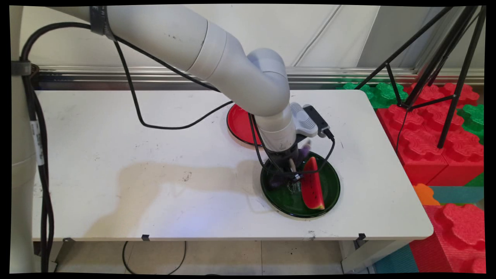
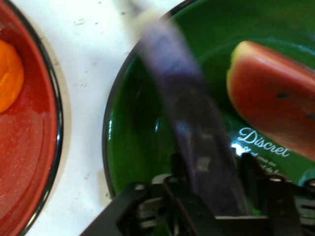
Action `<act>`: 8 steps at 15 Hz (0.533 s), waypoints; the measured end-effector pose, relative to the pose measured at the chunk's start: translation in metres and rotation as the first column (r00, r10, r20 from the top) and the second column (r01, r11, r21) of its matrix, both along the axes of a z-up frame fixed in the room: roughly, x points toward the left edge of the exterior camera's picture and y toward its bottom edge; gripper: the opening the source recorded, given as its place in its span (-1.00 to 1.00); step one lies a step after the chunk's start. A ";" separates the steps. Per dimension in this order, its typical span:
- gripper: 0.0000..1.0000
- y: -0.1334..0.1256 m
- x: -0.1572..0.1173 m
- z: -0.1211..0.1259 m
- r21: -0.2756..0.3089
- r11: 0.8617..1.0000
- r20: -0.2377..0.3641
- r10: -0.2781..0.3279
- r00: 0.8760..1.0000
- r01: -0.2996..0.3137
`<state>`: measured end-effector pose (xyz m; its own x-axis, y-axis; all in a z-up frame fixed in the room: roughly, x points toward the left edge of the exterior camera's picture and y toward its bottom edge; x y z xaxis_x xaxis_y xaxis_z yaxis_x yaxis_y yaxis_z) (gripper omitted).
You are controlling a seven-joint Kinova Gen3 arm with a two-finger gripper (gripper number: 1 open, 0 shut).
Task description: Pick up the eggplant from the green plate, then place the picked object on the red plate
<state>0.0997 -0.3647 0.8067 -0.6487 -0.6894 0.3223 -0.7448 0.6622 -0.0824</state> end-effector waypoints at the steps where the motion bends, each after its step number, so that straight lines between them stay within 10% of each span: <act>1: -1.00 0.000 0.001 0.000 -0.004 1.000 0.001 0.010 1.000 -0.010; 8: -1.00 0.010 0.012 0.031 -0.055 0.997 -0.020 0.062 0.998 -0.063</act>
<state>0.1116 -0.3544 0.8376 -0.5983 -0.7094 0.3726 -0.7864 0.6090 -0.1033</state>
